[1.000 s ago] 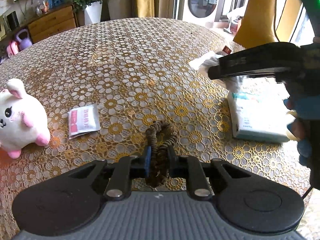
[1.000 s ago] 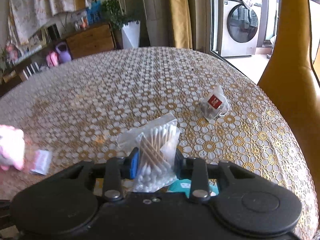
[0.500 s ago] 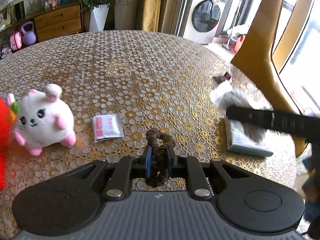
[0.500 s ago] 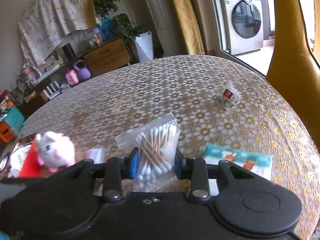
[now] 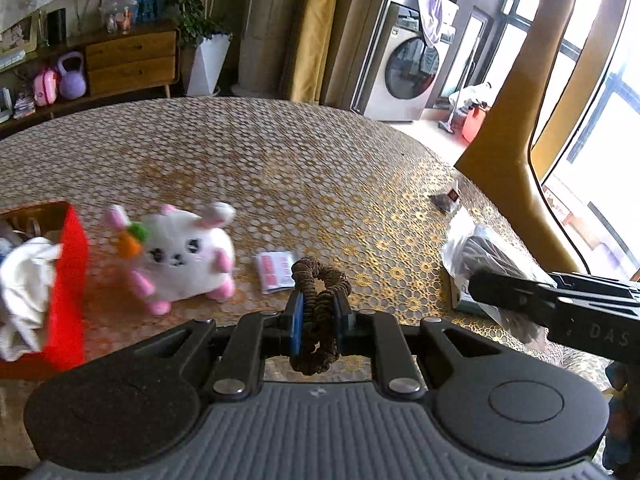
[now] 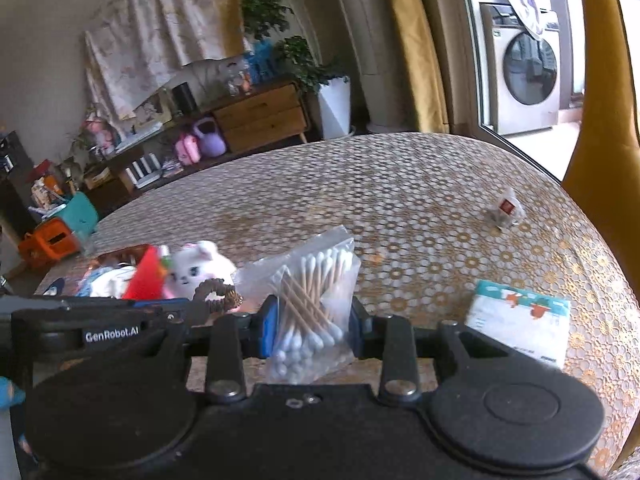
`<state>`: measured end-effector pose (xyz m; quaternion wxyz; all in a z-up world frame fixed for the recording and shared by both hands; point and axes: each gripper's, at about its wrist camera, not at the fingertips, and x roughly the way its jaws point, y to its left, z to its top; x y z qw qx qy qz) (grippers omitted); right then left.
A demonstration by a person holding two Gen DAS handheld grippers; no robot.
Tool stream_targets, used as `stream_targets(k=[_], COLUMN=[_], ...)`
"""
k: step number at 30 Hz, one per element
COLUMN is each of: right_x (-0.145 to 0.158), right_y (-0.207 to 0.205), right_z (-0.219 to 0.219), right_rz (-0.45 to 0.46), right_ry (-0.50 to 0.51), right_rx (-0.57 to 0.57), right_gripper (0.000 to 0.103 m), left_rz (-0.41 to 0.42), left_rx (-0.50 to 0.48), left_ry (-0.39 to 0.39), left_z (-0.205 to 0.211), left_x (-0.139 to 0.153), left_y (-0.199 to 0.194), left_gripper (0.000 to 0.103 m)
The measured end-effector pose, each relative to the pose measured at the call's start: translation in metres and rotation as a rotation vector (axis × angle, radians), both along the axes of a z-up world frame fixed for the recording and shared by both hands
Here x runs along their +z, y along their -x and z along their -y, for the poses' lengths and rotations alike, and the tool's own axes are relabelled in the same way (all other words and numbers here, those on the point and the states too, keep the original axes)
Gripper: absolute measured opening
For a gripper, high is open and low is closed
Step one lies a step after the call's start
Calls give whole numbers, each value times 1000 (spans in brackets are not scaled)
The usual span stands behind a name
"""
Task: Organize soft objects
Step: 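Carry the hair tie with the left tool over the tin while the right tool carries the swabs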
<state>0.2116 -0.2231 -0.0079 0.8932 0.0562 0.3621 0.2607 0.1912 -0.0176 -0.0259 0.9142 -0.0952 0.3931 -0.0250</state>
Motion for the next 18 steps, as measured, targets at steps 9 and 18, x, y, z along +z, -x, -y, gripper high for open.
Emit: stream_targets(k=[9, 18], right_x=[27, 50], right_y=[30, 47], right_z=[-48, -101], right_rz=[43, 80], right_ry=[-6, -16], right_rx=[75, 148], right_gripper=[34, 34], left_rz=[41, 84], left_rx=[23, 60], left_ry=[-8, -12], left_z=[-52, -107], left_x=[26, 48], left_y=[32, 51], left_gripper=[15, 15])
